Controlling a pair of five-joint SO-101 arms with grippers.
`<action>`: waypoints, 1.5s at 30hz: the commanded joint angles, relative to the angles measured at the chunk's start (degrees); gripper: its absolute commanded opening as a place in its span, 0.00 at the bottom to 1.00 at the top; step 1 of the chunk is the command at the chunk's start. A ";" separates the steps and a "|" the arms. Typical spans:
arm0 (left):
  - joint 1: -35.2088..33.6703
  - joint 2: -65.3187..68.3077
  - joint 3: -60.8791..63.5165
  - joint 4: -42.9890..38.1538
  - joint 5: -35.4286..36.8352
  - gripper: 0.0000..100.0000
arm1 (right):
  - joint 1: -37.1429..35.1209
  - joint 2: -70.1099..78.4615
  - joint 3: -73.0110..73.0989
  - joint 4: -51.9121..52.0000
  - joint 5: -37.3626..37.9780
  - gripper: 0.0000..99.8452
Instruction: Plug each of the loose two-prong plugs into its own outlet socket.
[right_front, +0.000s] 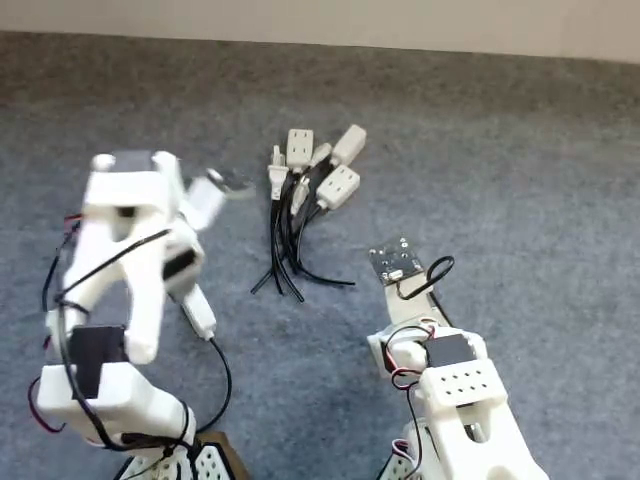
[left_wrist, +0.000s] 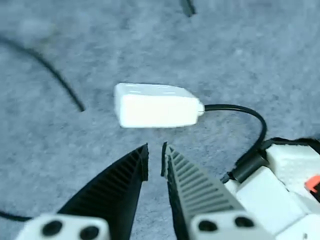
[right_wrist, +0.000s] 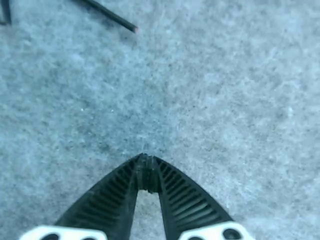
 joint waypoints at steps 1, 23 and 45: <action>-3.30 -0.84 -4.88 1.05 2.20 0.08 | -0.48 -0.84 -0.13 -0.75 0.70 0.01; 14.02 -0.57 12.97 -18.11 16.88 0.14 | -0.48 -0.84 -0.13 -0.75 0.70 0.01; -34.24 -24.04 24.40 -14.86 -21.98 0.09 | -0.48 -0.84 -0.13 -0.92 0.70 0.01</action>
